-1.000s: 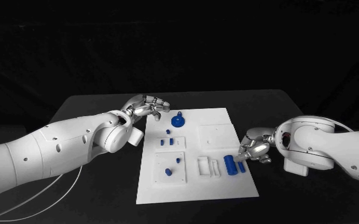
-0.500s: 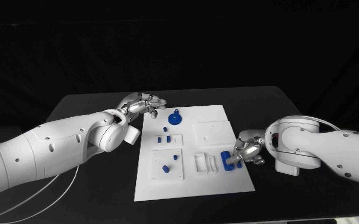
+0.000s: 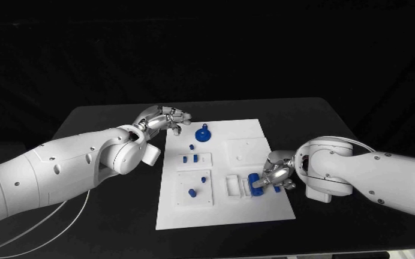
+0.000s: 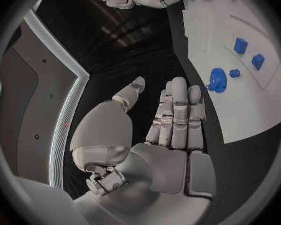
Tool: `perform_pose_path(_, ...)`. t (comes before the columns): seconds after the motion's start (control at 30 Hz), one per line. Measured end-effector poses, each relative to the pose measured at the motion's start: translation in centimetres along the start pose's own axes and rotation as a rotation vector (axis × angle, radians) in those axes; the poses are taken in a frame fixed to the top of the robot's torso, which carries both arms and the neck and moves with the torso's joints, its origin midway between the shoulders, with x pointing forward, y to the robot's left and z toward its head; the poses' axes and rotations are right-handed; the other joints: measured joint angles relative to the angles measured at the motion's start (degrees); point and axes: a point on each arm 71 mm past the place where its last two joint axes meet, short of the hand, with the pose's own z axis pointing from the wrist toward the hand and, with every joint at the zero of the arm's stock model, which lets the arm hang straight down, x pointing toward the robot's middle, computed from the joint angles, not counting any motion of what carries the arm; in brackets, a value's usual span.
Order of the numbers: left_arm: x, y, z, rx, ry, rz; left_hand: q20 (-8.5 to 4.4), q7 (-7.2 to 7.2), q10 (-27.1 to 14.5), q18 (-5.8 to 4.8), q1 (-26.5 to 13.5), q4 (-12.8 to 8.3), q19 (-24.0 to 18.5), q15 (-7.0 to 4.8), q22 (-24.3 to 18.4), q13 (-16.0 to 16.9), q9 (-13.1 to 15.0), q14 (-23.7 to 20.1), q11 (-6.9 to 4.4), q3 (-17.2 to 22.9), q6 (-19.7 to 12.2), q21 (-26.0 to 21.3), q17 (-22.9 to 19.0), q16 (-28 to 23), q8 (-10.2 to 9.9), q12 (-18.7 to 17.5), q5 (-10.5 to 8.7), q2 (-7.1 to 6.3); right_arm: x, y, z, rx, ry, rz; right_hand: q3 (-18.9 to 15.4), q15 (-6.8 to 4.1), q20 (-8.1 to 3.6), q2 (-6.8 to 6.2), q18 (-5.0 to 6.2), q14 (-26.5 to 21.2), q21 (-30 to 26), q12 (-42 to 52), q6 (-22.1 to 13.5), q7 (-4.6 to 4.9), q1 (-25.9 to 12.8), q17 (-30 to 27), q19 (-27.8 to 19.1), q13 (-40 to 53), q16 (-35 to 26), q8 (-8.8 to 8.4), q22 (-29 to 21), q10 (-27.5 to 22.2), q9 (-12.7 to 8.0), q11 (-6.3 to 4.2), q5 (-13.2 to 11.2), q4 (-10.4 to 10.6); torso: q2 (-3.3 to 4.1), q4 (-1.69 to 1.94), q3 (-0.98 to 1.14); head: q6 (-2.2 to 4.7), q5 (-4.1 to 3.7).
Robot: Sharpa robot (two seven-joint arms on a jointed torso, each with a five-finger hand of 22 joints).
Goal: Assemble the parts on the task board
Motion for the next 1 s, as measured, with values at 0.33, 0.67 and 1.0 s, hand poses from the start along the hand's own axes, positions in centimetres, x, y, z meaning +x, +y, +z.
perform_pose_path(0.33,0.2,0.0,0.1,0.001,0.007,-0.003,0.01,0.0,0.0,0.57,0.0,-0.16,-0.01,0.0,-0.01,0.0,-0.06,0.0,0.0,-0.16,0.0,0.0,0.05,0.0,0.0,0.0,0.0,0.0,0.3,1.1,0.7,-0.015,-0.032,-0.004,0.0,0.11,-0.28,-0.06,-0.09,0.11,0.21,0.0,-0.01,0.01,-0.05,0.06,0.3,0.09,0.0,0.06,0.0,0.02,1.39,0.02,0.0,0.0,0.08,0.1,-0.04,-0.36,0.62)
perform_pose_path(0.67,0.2,0.0,0.1,-0.001,0.009,-0.004,0.01,0.0,0.0,0.59,-0.22,-0.16,-0.01,0.0,-0.01,0.01,-0.05,0.0,0.0,-0.16,0.0,0.0,0.04,0.0,0.0,0.0,0.0,0.22,0.6,1.6,1.1,-0.025,-0.041,0.006,0.0,0.13,-0.38,-0.06,-0.1,0.12,0.21,0.0,-0.01,0.01,-0.05,0.06,0.18,0.08,0.0,-0.4,-0.01,0.09,9.51,0.09,0.0,0.0,0.13,0.12,-0.05,-0.64,1.08)
perform_pose_path(1.0,0.1,0.0,0.1,-0.002,0.009,-0.004,0.09,-0.16,0.0,0.55,-0.22,-0.26,-0.08,0.0,0.04,-0.01,-0.12,0.0,0.0,-0.25,-0.16,-0.22,0.1,0.0,0.0,0.0,0.0,0.22,0.7,1.5,1.1,-0.029,-0.046,0.017,2.17,0.21,-0.47,2.38,-0.2,0.2,0.45,0.0,-0.01,0.01,3.3,0.16,0.07,0.21,0.0,-0.38,-0.01,0.07,10.55,0.07,-0.1,-2.52,0.18,0.1,-0.09,-0.88,1.13)
